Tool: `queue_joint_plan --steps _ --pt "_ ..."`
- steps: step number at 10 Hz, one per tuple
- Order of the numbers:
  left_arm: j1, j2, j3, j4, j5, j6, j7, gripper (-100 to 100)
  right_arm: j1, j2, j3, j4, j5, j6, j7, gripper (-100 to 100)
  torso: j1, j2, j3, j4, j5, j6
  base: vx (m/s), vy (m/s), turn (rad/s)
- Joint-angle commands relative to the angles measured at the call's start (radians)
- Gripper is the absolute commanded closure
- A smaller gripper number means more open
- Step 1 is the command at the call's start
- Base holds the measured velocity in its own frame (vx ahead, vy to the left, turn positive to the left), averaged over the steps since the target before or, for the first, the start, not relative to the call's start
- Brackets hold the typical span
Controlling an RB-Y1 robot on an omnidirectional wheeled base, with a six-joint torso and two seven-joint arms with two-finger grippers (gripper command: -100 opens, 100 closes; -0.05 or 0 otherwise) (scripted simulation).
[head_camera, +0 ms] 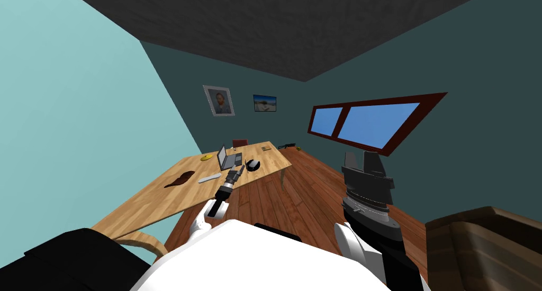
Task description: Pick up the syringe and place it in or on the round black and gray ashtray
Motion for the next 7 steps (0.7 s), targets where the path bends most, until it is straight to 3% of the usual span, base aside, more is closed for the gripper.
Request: queue_joint_plan --steps 1,2,3,4,7 --pt "-0.023 0.000 0.014 0.050 -0.015 -0.024 -0.042 -100 0.000 0.000 0.000 0.000 0.000 0.000 0.000 0 0.000 0.000 0.000 0.000 0.000 0.000 0.015 0.057 -0.122" --pt "-0.023 0.000 0.014 0.073 -0.015 -0.024 -0.042 -100 0.000 0.000 0.000 0.000 0.000 0.000 0.000 0 0.001 -0.001 0.000 0.000 0.000 0.000 0.010 0.049 -0.046" --pt "-0.041 -0.003 0.025 0.110 -0.028 -0.044 -0.078 -100 0.000 0.000 0.000 0.000 0.000 0.000 0.000 0 0.000 -0.001 0.000 0.000 0.000 0.000 0.014 0.044 -0.085" --pt "-0.041 -0.003 0.025 0.128 -0.028 -0.044 -0.078 -100 0.000 0.000 0.000 0.000 0.000 0.000 0.000 0 0.000 -0.001 -0.001 0.000 0.000 0.000 0.015 0.042 -0.058" --pt "-0.073 -0.008 0.045 0.224 -0.049 -0.084 -0.145 -100 0.000 0.000 0.000 0.000 0.000 0.000 0.000 0 0.001 -0.001 -0.001 0.000 0.000 0.000 0.020 0.062 -0.081"
